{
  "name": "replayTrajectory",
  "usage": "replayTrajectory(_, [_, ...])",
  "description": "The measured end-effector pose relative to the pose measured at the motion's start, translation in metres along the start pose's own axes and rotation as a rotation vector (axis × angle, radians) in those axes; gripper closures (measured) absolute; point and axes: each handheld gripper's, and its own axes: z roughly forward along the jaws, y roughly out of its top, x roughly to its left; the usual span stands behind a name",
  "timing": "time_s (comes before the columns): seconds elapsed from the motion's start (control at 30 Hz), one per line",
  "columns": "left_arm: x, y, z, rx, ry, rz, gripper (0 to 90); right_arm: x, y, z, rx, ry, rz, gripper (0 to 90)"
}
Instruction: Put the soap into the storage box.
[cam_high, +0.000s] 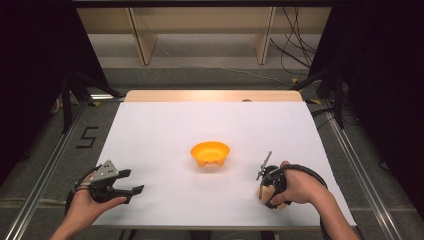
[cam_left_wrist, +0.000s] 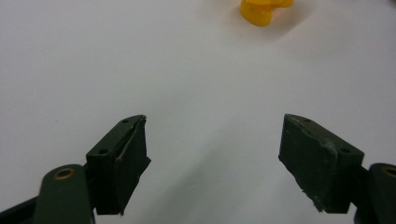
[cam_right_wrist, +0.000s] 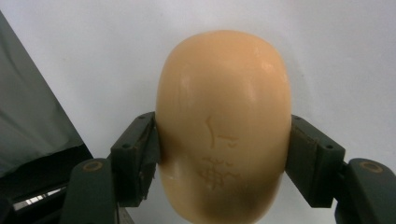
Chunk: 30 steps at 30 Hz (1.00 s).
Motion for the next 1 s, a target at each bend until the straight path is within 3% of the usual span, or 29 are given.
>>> replayTrajectory(0.17, [-0.001,0.000,0.000,-0.001,-0.008,-0.009,22.8,-0.001,0.000,-0.004,-0.016,-0.017,-0.021,33.6])
replayTrajectory(0.33, [-0.001,0.000,0.000,-0.015,-0.008,-0.016,22.8,-0.001,-0.001,-0.009,-0.040,-0.029,0.004,33.6])
replayTrajectory(0.43, [-0.001,0.000,0.000,-0.015,-0.008,-0.016,22.8,-0.004,-0.001,-0.010,-0.056,-0.025,-0.012,33.6])
replayTrajectory(0.5, [-0.001,0.000,0.000,-0.016,-0.008,-0.016,22.8,-0.003,-0.002,-0.012,-0.066,-0.037,0.011,33.6])
replayTrajectory(0.6, [0.001,0.000,-0.002,0.003,-0.006,0.011,22.8,-0.004,-0.002,-0.013,-0.081,-0.044,0.015,33.6])
replayTrajectory(0.73, [0.002,0.000,-0.002,0.002,-0.005,0.012,22.8,-0.005,-0.002,-0.014,-0.102,-0.047,0.006,33.6])
replayTrajectory(0.77, [0.003,0.001,-0.002,0.001,0.002,0.031,22.8,-0.005,-0.002,-0.015,-0.111,-0.046,0.011,33.6])
replayTrajectory(1.0, [0.003,0.001,-0.002,-0.005,0.004,0.026,22.8,-0.004,-0.002,-0.018,-0.167,-0.070,0.030,33.7])
